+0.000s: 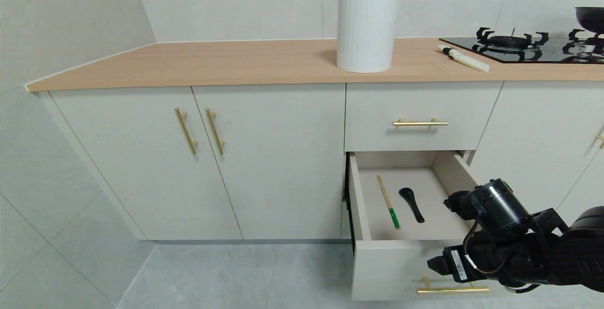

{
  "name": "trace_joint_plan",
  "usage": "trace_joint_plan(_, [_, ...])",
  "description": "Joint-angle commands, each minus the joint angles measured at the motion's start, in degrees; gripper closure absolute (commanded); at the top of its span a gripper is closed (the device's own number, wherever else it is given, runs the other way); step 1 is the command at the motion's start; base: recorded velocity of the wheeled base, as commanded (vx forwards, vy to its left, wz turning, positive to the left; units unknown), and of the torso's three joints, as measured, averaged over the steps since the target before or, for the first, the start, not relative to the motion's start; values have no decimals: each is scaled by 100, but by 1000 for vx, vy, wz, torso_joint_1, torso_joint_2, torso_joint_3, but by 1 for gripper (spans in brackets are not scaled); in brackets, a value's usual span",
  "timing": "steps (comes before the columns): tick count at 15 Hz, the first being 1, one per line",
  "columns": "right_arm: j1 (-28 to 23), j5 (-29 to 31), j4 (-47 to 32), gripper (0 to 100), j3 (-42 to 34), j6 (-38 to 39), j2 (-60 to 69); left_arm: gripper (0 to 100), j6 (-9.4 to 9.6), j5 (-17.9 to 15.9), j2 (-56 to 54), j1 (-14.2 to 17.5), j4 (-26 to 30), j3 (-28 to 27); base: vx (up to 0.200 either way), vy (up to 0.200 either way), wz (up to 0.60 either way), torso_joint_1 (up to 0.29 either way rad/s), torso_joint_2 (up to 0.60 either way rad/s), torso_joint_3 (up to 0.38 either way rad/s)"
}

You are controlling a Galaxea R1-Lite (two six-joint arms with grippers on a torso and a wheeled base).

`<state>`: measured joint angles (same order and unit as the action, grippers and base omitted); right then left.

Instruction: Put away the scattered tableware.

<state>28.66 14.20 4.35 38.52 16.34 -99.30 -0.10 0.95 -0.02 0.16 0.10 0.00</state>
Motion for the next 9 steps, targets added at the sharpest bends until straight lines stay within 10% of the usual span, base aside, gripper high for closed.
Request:
trace_joint_plan(1, [-36,92,-5,0,85,10,-54,0,-8,2,2,2,-1,0,0,0,0,0,0,0])
trace_joint_plan(9, [-300,557,971,0,279,168,-836,0,1,2,2,2,-1,0,0,0,0,0,0,0])
